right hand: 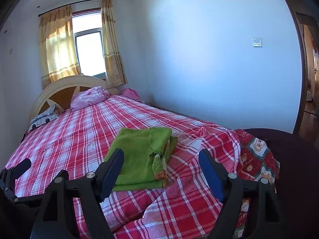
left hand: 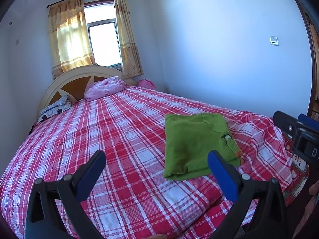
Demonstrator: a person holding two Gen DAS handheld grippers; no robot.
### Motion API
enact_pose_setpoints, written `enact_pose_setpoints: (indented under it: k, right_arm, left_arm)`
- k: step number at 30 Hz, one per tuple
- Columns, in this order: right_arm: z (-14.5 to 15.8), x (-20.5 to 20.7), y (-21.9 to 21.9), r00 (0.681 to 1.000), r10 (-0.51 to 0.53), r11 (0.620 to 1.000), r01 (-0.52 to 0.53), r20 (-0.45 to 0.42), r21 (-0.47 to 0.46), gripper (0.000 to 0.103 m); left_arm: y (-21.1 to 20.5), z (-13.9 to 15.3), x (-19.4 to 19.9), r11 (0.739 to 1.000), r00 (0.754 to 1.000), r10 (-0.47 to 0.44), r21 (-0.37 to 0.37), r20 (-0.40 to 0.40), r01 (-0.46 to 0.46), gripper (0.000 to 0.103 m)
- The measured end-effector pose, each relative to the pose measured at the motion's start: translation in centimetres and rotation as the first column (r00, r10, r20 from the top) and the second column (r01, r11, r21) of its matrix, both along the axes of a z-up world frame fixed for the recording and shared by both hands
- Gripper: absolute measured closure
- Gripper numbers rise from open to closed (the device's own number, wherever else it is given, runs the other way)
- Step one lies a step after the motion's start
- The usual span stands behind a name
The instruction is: Fold small clothes
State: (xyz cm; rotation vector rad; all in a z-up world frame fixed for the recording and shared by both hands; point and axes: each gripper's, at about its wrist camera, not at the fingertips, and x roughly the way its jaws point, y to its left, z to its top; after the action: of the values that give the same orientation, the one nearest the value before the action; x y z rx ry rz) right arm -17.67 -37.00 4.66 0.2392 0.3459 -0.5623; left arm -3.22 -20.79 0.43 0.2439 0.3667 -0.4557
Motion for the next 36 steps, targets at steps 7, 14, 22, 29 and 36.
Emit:
enact_pose_setpoints:
  k: [7, 14, 22, 29, 36]
  right_arm:
    - [0.03, -0.11, -0.12, 1.0, -0.002, 1.0, 0.002, 0.006, 0.001, 0.025]
    - [-0.04, -0.1, -0.16, 1.0, -0.002, 1.0, 0.002, 0.006, -0.002, 0.025]
    - [-0.04, -0.09, -0.17, 1.0, -0.002, 1.0, 0.002, 0.006, -0.002, 0.025]
    - [-0.06, -0.11, -0.1, 1.0, -0.002, 1.0, 0.002, 0.006, -0.002, 0.025]
    - [-0.19, -0.04, -0.13, 1.0, -0.003, 1.0, 0.003, 0.002, -0.001, 0.025]
  left_arm:
    - [-0.09, 0.17, -0.13, 1.0, 1.0, -0.003, -0.003, 0.003, 0.003, 0.0]
    - [-0.15, 0.09, -0.08, 1.0, 1.0, -0.004, 0.0, 0.0, 0.004, 0.0]
    - [-0.12, 0.06, -0.11, 1.0, 1.0, -0.005, -0.001, -0.003, 0.005, 0.0]
    - [-0.12, -0.02, -0.14, 1.0, 1.0, -0.006, -0.002, -0.001, 0.006, 0.0]
    - [-0.17, -0.02, -0.12, 1.0, 1.0, -0.004, -0.001, -0.002, 0.004, 0.0]
